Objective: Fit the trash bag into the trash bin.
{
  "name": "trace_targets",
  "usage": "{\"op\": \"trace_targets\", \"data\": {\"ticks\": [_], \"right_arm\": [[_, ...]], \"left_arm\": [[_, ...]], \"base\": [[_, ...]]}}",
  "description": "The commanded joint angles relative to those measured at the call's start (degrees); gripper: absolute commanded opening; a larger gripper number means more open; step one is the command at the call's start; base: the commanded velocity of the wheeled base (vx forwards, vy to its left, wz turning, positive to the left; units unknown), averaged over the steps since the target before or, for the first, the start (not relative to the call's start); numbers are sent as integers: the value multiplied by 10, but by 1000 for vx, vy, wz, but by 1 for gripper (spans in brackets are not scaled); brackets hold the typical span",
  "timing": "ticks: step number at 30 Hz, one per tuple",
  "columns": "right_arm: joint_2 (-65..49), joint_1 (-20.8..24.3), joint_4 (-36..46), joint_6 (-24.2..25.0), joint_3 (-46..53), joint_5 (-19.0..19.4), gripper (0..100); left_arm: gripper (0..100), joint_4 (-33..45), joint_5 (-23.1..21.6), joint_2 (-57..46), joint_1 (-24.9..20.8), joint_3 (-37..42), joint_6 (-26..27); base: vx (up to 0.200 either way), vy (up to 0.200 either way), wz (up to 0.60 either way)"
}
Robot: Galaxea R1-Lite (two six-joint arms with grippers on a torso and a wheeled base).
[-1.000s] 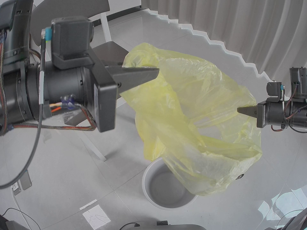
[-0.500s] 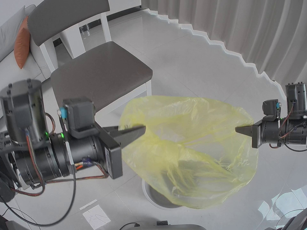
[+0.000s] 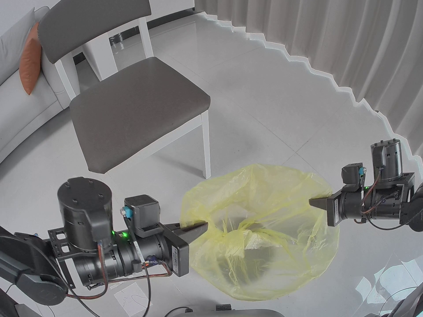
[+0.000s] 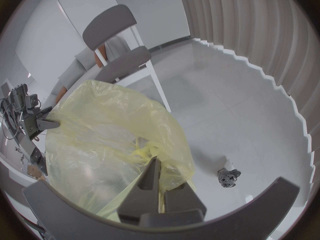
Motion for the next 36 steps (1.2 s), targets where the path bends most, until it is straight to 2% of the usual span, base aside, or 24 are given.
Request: {"op": "trace_targets", "data": {"ticks": [1, 7, 11, 15, 24, 31, 36], "right_arm": [[46, 12, -5, 0, 20, -1, 0], [79, 13, -8, -1, 23, 1, 0], [117, 13, -43, -1, 25, 2, 0], [145, 13, -74, 5, 24, 3, 0], [190, 13, -86, 3, 14, 5, 0], [227, 13, -143, 4, 17, 4, 0], [246, 13, -155, 4, 14, 4, 0]], "left_arm": [[0, -26, 1, 69, -1, 24, -9], [0, -104, 2, 123, 5, 55, -10], [0, -200, 10, 186, 10, 85, -21], [0, -265, 10, 224, 10, 102, -23], [0, -321, 18, 271, 16, 124, -35], [0, -352, 18, 295, 31, 140, -34], [0, -368, 19, 300, 30, 166, -33]], "base": [[0, 0, 0], [0, 0, 0], [0, 0, 0], [0, 0, 0], [0, 0, 0], [0, 0, 0], [0, 0, 0]]}}
